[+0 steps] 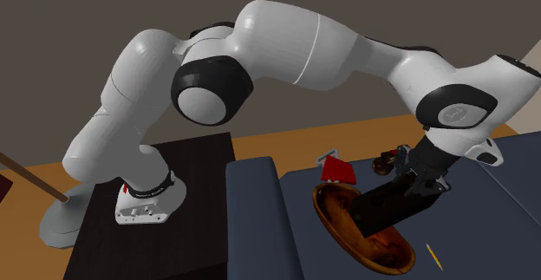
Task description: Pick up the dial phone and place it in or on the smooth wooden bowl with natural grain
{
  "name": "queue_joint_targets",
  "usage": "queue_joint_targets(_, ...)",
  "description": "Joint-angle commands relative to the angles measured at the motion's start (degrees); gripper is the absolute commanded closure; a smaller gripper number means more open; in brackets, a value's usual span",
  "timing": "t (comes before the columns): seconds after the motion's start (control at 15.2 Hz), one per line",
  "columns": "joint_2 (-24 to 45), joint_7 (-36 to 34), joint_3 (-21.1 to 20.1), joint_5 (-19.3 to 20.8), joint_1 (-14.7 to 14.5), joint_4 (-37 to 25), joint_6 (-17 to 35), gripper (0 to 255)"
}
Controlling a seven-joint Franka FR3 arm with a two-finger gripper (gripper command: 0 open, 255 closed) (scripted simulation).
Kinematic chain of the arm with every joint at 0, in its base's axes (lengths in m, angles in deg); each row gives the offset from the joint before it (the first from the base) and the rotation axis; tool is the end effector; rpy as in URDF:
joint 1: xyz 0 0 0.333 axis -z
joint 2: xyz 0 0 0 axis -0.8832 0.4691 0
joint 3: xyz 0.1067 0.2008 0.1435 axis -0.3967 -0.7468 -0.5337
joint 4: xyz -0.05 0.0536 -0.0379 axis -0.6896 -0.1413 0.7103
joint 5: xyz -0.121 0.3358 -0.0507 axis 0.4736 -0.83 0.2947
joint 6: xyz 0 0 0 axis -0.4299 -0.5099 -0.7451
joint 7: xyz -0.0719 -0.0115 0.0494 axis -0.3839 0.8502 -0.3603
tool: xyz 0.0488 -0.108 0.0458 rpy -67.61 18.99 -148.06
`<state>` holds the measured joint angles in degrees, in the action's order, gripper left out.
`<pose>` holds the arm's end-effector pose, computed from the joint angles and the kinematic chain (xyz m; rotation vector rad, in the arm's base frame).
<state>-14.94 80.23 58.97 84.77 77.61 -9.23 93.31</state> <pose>0.6410 -0.2038 0.3093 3.0882 0.1823 -0.2469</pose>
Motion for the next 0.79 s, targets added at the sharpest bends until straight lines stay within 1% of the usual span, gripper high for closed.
queue_joint_targets(0.0, 0.0, -0.1, 0.0, 0.0, 0.0, 1.3, 1.6, 255)
queue_joint_targets(0.53, 0.1, -0.1, 0.0, 0.0, 0.0, 1.5, 1.9, 255)
queue_joint_targets(0.59, 0.1, -0.1, 0.0, 0.0, 0.0, 1.5, 1.8, 0)
queue_joint_targets(0.73, 0.1, -0.1, 0.0, 0.0, 0.0, 1.4, 1.7, 0)
